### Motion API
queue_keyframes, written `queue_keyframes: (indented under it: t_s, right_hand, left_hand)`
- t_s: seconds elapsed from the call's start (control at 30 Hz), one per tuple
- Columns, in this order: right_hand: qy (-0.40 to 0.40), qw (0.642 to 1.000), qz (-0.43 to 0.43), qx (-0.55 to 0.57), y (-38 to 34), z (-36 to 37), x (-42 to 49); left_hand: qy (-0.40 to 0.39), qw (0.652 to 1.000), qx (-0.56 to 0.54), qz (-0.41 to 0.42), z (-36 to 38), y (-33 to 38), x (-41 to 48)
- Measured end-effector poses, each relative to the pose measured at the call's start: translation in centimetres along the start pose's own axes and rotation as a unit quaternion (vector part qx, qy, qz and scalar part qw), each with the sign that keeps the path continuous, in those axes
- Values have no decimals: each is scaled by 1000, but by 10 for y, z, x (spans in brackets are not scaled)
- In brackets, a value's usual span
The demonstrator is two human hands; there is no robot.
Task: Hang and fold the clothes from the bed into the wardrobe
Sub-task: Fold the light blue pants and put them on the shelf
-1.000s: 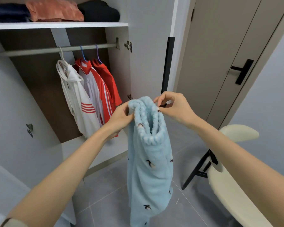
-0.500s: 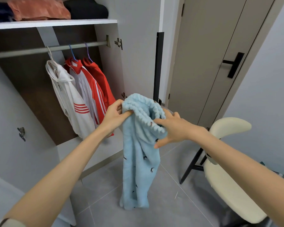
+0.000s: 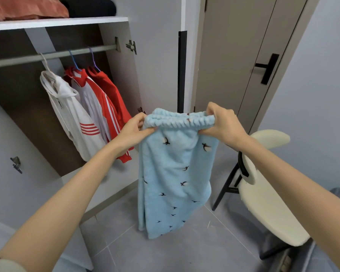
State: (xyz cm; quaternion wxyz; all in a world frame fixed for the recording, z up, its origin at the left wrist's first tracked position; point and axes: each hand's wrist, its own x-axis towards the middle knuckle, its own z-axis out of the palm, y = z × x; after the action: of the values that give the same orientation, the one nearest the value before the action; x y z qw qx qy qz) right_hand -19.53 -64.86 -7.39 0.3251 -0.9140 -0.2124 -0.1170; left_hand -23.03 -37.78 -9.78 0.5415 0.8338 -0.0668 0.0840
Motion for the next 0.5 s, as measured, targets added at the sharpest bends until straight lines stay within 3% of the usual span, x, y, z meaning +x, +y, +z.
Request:
queue_keyframes:
  t_s: [0.23, 0.37, 0.5]
  right_hand:
    - [55, 963, 168, 202, 20, -13, -28]
    - [4, 983, 175, 49, 41, -26, -49]
    - [0, 981, 194, -32, 67, -50, -83]
  left_hand:
    - [-78, 988, -121, -59, 30, 2, 7]
    - [-146, 962, -216, -86, 74, 5, 13]
    - [-154, 966, -189, -85, 118, 9, 18]
